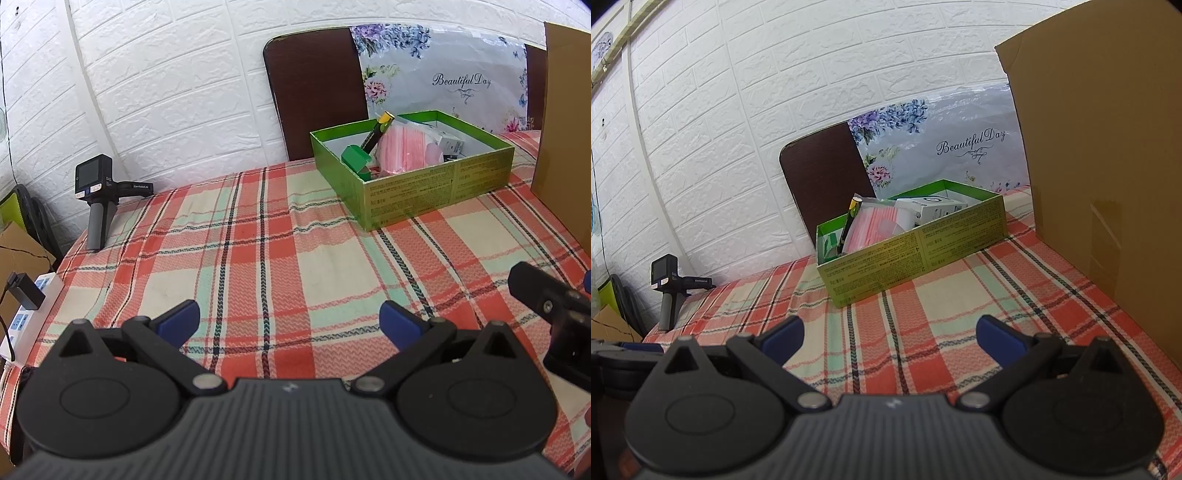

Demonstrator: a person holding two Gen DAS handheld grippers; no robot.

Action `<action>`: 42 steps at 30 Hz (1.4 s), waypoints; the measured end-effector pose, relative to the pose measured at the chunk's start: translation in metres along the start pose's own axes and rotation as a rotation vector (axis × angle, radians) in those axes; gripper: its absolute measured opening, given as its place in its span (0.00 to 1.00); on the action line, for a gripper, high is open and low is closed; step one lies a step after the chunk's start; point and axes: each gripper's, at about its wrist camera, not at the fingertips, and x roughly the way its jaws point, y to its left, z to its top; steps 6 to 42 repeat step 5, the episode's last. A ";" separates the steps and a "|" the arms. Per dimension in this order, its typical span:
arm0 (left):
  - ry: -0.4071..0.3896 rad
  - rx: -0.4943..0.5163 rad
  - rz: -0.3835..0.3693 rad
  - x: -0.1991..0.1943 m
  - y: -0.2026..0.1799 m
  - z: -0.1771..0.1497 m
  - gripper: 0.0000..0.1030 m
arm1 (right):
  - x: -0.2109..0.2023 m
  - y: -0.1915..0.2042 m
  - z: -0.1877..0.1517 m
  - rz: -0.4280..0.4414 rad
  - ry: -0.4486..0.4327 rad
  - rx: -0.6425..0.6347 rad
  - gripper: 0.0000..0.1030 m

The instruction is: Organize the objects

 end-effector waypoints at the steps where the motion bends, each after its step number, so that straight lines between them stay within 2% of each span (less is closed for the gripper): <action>1: -0.003 0.002 -0.005 0.000 0.000 0.000 1.00 | 0.000 0.000 -0.001 0.000 0.000 -0.001 1.00; 42: -0.006 -0.001 -0.020 -0.001 0.000 0.001 1.00 | 0.001 0.002 -0.002 0.000 -0.002 -0.006 1.00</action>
